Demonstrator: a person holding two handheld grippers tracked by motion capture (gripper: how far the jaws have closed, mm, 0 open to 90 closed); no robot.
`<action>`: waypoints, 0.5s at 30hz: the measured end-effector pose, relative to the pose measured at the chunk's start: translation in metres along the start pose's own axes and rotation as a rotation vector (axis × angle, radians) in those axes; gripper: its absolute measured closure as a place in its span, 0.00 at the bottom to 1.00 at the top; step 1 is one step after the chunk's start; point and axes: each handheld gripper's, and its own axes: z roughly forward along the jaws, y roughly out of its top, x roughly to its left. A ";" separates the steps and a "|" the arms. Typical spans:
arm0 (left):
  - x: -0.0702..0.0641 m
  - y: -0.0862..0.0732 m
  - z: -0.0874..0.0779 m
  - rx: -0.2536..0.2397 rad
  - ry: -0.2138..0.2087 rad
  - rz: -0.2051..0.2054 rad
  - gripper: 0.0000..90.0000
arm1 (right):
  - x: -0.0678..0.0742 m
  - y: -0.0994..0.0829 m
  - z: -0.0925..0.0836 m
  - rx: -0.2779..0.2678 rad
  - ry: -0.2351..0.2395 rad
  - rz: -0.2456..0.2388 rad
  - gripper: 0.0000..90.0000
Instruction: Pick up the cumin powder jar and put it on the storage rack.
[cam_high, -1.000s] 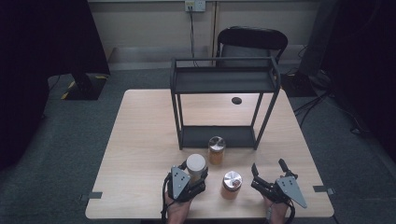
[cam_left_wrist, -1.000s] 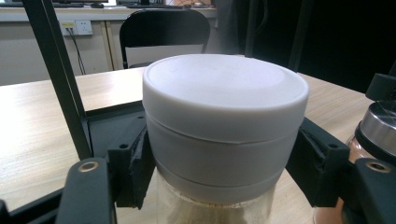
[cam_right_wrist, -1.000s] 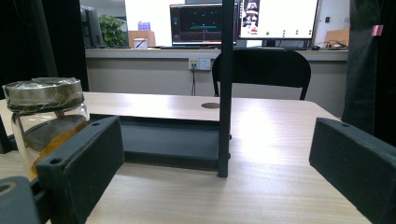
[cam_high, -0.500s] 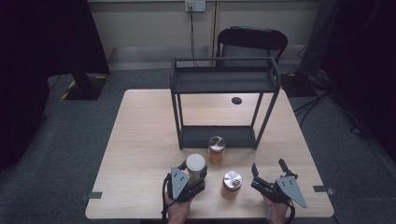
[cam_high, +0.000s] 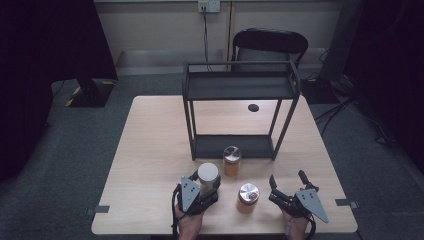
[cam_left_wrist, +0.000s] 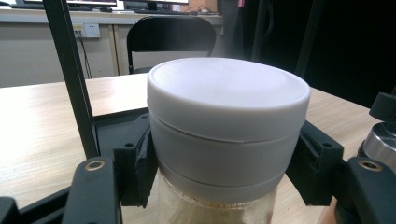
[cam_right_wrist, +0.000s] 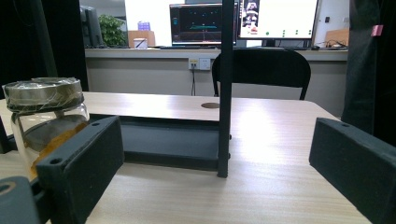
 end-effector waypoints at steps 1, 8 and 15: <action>0.000 0.000 0.000 0.000 0.000 0.003 0.38 | 0.000 0.000 0.000 0.000 0.000 0.000 0.02; 0.000 0.001 0.000 -0.003 0.000 0.013 0.38 | 0.000 0.000 0.000 0.000 0.000 0.000 0.02; 0.003 0.004 0.000 -0.009 0.002 0.013 0.38 | 0.000 0.000 0.000 0.000 0.001 0.000 0.02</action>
